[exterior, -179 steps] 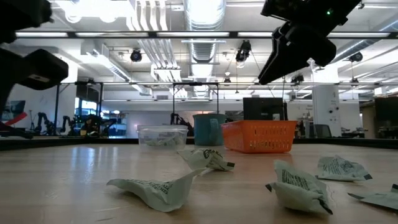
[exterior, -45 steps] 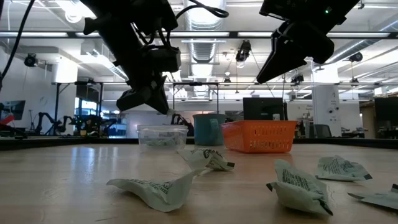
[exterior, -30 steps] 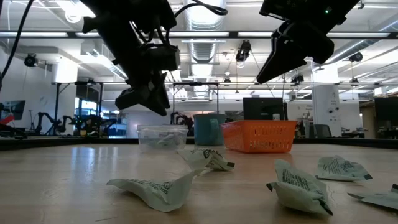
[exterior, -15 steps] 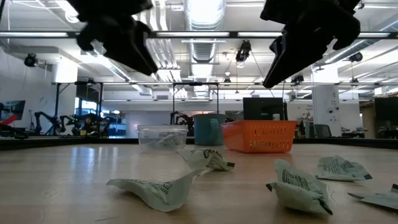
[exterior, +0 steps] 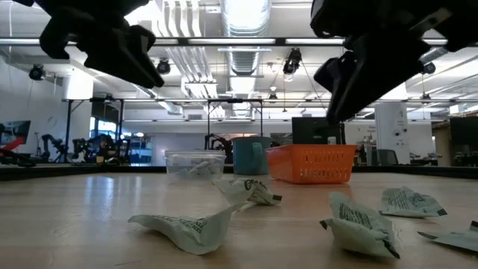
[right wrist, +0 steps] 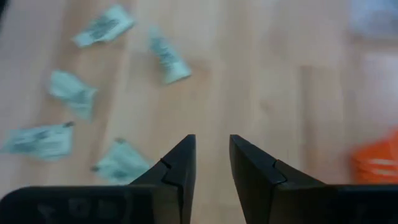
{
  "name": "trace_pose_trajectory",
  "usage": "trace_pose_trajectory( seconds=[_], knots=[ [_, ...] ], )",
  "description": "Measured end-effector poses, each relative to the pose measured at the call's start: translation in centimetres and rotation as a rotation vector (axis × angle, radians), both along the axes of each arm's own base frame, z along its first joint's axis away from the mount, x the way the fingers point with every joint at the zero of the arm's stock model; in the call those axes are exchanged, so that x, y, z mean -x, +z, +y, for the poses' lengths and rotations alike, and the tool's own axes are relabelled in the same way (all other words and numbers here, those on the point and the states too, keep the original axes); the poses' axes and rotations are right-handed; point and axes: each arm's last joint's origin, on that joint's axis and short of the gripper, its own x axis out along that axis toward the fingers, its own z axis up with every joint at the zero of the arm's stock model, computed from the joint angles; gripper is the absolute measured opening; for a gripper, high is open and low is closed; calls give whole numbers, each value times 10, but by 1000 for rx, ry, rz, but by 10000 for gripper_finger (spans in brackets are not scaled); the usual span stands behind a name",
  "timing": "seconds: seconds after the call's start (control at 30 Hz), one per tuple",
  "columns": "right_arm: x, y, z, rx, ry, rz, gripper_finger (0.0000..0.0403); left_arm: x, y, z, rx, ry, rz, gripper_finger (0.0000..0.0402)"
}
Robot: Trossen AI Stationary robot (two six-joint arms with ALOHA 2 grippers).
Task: Pick and place items into bin
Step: Put the stevia packet into the orange bin
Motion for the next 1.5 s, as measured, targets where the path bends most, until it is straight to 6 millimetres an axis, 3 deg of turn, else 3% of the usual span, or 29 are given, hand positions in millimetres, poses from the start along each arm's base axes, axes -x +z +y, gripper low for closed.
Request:
trace_pose_trajectory(
  seconds=[0.27, 0.5, 0.77, 1.03, 1.13, 1.5],
  knots=[
    [3, -6, 17, -114, 66, 69, 79, 4, 3, -1, 24, 6, -22, 130],
    [13, -7, 37, -64, 102, 48, 82, 2, 2, -1, 24, 6, -21, 130],
    [15, -5, 50, -33, 113, -29, 124, 2, 3, -2, 27, 5, -31, 130],
    [8, -42, 55, 15, 114, 72, 179, 2, 2, -2, 26, 5, -29, 130],
    [5, -46, 58, 15, 114, 80, 194, 2, 2, -2, 26, 5, -28, 130],
    [5, -53, 58, 5, 82, 114, 205, 2, 2, -2, 26, 5, -27, 130]
  ],
)
